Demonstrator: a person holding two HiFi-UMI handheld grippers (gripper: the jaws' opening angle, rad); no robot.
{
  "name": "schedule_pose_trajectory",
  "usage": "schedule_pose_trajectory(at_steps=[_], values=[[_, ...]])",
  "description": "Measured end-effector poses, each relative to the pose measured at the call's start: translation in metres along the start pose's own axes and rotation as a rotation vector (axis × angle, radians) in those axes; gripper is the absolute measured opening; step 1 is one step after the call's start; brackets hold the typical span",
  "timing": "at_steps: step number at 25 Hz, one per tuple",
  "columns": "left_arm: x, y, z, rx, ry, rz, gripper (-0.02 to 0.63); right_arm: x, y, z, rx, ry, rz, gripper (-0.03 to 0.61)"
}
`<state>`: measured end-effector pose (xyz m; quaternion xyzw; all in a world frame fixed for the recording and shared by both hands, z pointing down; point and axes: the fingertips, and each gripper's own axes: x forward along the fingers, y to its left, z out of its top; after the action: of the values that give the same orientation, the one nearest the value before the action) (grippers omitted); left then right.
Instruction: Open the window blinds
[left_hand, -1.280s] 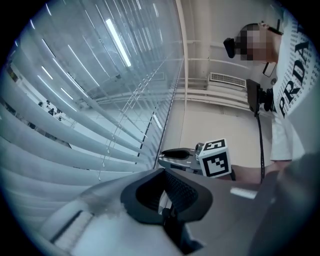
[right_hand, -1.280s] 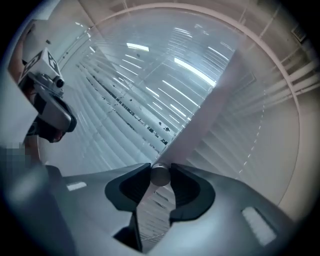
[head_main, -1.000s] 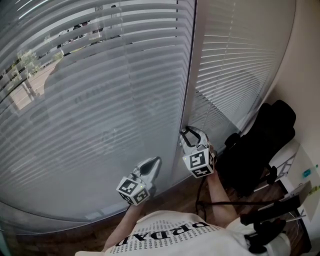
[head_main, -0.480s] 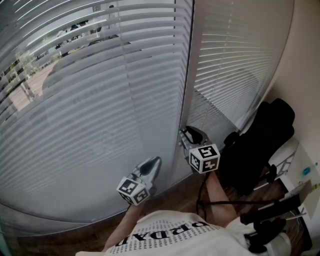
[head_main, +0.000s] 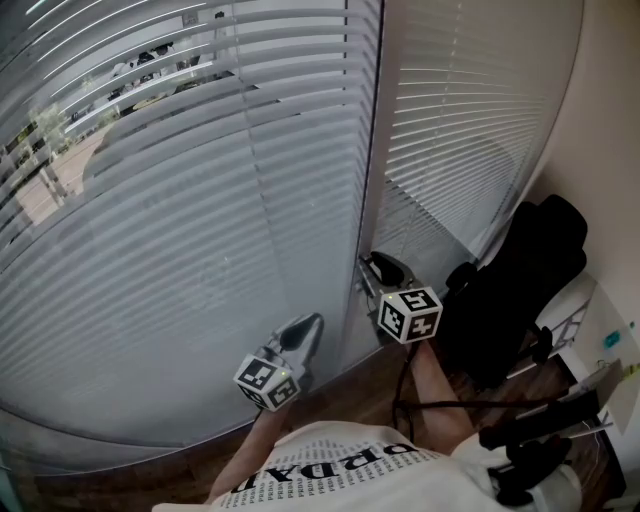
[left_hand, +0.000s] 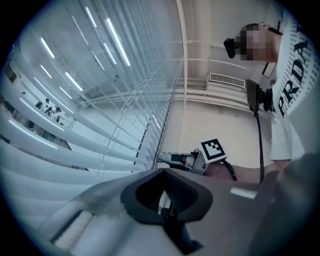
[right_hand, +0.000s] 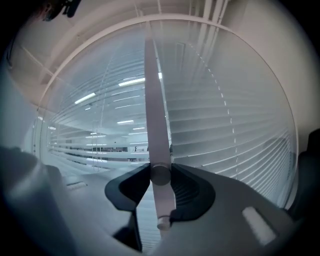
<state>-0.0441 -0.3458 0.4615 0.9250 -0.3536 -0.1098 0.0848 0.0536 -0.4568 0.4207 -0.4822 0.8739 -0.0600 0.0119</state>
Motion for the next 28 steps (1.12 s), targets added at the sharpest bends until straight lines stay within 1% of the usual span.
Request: schedule_pose_trajectory(at_steps=[1, 2, 3, 4, 6, 8, 10, 12, 14, 17, 19, 25, 28], values=[[-0.001, -0.001, 0.000, 0.000, 0.001, 0.000, -0.003, -0.002, 0.001, 0.001, -0.068, 0.006, -0.011, 0.140], [-0.001, -0.001, 0.000, 0.001, 0.001, 0.000, -0.003, -0.004, 0.003, 0.001, -0.160, 0.019, -0.021, 0.147], [-0.002, 0.000, 0.000, 0.003, 0.001, 0.002, -0.003, -0.006, 0.005, 0.001, -0.272, 0.041, -0.027, 0.177], [-0.003, 0.001, 0.001, 0.005, 0.001, 0.005, -0.003, -0.007, 0.008, 0.000, -0.391, 0.071, -0.030, 0.190], [-0.004, 0.002, 0.002, 0.007, -0.001, 0.011, -0.003, -0.008, 0.013, -0.002, -0.611, 0.126, -0.035, 0.194], [-0.004, 0.002, 0.003, 0.004, -0.003, 0.013, -0.003, -0.007, 0.013, -0.002, -0.789, 0.150, -0.065, 0.193], [-0.004, 0.001, 0.002, 0.005, -0.004, 0.009, -0.003, -0.004, 0.010, -0.004, -0.924, 0.169, -0.090, 0.190], [-0.004, 0.001, 0.000, 0.005, -0.002, 0.007, -0.003, -0.001, 0.010, -0.011, -1.000, 0.189, -0.091, 0.171], [-0.005, 0.001, -0.003, 0.004, -0.003, 0.008, -0.003, 0.001, 0.011, -0.016, -1.031, 0.198, -0.087, 0.135], [-0.006, 0.001, 0.000, 0.007, -0.006, 0.011, -0.003, 0.001, 0.013, -0.014, -1.042, 0.185, -0.101, 0.133], [-0.007, 0.002, 0.001, 0.008, -0.004, 0.012, -0.003, 0.000, 0.013, -0.012, -1.012, 0.170, -0.110, 0.132], [-0.006, 0.003, 0.001, 0.008, -0.002, 0.011, -0.002, 0.002, 0.010, -0.010, -0.796, 0.156, -0.081, 0.130], [-0.005, 0.002, 0.001, 0.005, -0.003, 0.008, -0.003, 0.002, 0.009, -0.010, -0.665, 0.160, -0.053, 0.130]])
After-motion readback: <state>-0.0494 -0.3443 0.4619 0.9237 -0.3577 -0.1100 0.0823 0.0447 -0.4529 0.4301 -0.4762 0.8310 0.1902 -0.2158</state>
